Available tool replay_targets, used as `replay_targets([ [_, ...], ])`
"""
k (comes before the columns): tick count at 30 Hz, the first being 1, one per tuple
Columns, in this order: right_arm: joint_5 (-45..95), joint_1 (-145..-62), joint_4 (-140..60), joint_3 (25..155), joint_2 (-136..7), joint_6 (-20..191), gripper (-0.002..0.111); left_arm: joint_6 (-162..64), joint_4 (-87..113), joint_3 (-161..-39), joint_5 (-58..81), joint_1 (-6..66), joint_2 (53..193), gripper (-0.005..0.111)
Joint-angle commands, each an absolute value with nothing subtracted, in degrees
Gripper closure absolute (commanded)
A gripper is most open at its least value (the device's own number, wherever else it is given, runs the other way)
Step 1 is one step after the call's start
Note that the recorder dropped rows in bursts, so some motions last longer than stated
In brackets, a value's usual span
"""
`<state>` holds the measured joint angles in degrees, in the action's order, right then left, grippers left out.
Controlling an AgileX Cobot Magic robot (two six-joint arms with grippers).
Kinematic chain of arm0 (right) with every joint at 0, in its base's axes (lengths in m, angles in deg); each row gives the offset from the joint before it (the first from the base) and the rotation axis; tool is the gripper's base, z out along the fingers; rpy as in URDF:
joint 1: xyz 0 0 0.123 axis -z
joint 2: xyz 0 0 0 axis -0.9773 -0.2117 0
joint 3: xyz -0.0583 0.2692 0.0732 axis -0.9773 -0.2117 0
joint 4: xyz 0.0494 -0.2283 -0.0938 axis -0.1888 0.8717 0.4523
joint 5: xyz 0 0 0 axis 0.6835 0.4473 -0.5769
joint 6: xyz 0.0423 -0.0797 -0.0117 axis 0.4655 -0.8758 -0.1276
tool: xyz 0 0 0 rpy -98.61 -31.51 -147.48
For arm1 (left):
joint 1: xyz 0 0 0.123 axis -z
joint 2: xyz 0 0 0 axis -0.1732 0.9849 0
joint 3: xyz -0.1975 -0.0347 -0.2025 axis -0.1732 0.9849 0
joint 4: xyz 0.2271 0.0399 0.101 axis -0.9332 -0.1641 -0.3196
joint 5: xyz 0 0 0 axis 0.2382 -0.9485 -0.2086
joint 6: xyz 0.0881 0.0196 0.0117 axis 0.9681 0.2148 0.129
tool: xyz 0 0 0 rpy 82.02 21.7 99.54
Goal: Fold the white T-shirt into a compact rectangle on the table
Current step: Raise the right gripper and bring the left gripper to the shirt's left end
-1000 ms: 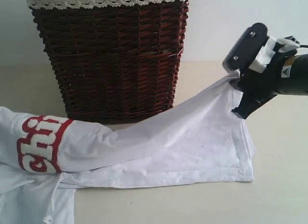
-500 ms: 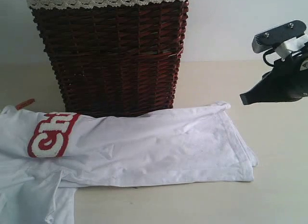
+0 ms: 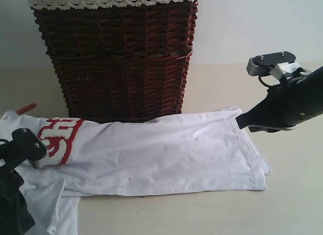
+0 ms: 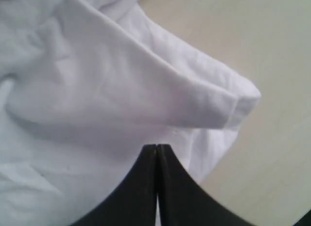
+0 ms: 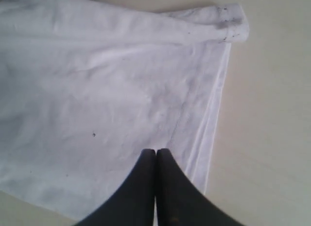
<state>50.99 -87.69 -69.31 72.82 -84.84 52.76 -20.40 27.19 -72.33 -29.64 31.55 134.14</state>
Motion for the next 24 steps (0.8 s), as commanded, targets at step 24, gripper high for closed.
replay_targets([
  [24, 49.3, -87.8, -71.8, 74.4, -88.0, 51.8, 0.108, -20.2, 22.7, -71.6, -41.4, 41.3, 151.0, 0.107],
])
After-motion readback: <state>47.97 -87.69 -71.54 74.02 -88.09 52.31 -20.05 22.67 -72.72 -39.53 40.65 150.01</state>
